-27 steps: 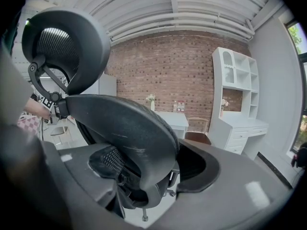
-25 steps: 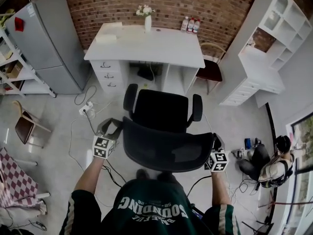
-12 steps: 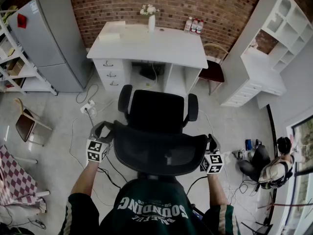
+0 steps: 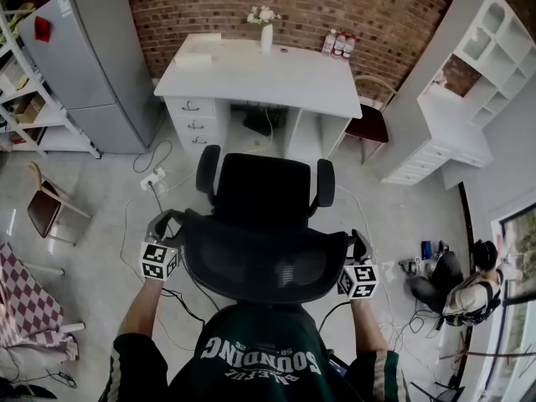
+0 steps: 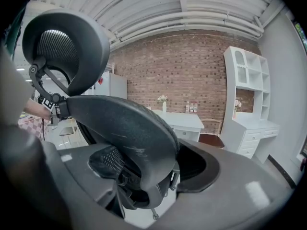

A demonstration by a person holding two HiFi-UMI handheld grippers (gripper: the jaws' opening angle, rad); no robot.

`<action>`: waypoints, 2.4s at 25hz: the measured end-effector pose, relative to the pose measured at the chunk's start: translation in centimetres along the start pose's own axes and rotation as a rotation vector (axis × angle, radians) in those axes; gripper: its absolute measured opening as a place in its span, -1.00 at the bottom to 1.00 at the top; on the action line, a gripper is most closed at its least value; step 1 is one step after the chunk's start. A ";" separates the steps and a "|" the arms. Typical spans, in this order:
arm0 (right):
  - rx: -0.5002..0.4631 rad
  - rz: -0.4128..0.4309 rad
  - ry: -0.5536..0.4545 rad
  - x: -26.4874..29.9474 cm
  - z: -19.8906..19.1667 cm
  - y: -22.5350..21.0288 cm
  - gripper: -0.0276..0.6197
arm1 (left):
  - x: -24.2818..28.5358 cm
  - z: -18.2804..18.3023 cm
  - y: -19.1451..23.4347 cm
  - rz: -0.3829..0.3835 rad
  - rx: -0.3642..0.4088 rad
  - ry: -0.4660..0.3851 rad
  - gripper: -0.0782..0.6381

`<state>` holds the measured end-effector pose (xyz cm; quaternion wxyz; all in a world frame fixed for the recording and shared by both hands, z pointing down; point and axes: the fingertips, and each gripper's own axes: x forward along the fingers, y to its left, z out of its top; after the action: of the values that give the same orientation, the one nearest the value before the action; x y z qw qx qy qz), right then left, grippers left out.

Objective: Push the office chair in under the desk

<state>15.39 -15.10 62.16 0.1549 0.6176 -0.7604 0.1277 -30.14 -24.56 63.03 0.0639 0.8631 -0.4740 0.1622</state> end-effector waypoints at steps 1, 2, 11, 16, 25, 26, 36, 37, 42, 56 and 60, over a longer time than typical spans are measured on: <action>-0.002 0.004 0.000 0.2 0.1 0.4 0.05 | -0.2 -0.1 0.3 0.002 0.000 0.003 -0.13; -0.004 0.009 0.000 0.4 0.1 0.7 0.05 | -0.4 -0.3 0.6 0.005 -0.001 0.007 -0.13; -0.019 0.041 -0.015 1.7 0.4 3.0 0.05 | -1.8 -0.9 2.8 0.032 -0.018 0.014 -0.13; -0.021 0.042 -0.026 2.4 0.8 3.9 0.05 | -1.8 -1.0 4.1 0.034 -0.026 0.025 -0.13; -0.025 0.069 -0.025 4.7 1.6 3.6 0.04 | -0.4 -0.5 5.3 0.052 -0.033 0.016 -0.14; -0.026 0.073 -0.023 5.1 1.8 3.5 0.04 | -0.2 -0.5 5.5 0.056 -0.035 0.016 -0.14; -0.032 0.081 -0.033 10.1 3.8 2.8 0.03 | 3.7 0.7 8.7 0.073 -0.057 0.044 -0.14; -0.034 0.083 -0.033 10.6 4.1 2.6 0.03 | 4.1 0.9 8.9 0.076 -0.059 0.040 -0.14; -0.033 0.086 -0.028 13.3 5.1 2.0 0.03 | 6.1 1.4 10.3 0.085 -0.066 0.032 -0.14; -0.047 0.056 -0.015 20.0 8.0 1.5 0.01 | 12.8 3.6 15.6 0.076 -0.073 0.070 -0.14; -0.065 0.054 -0.006 21.8 8.6 0.6 -0.01 | 14.8 4.3 16.5 0.069 -0.065 0.075 -0.14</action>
<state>10.05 -37.88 62.83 0.1691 0.5918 -0.7811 0.1052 -35.70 -46.45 63.27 0.1042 0.8368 -0.5060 0.1811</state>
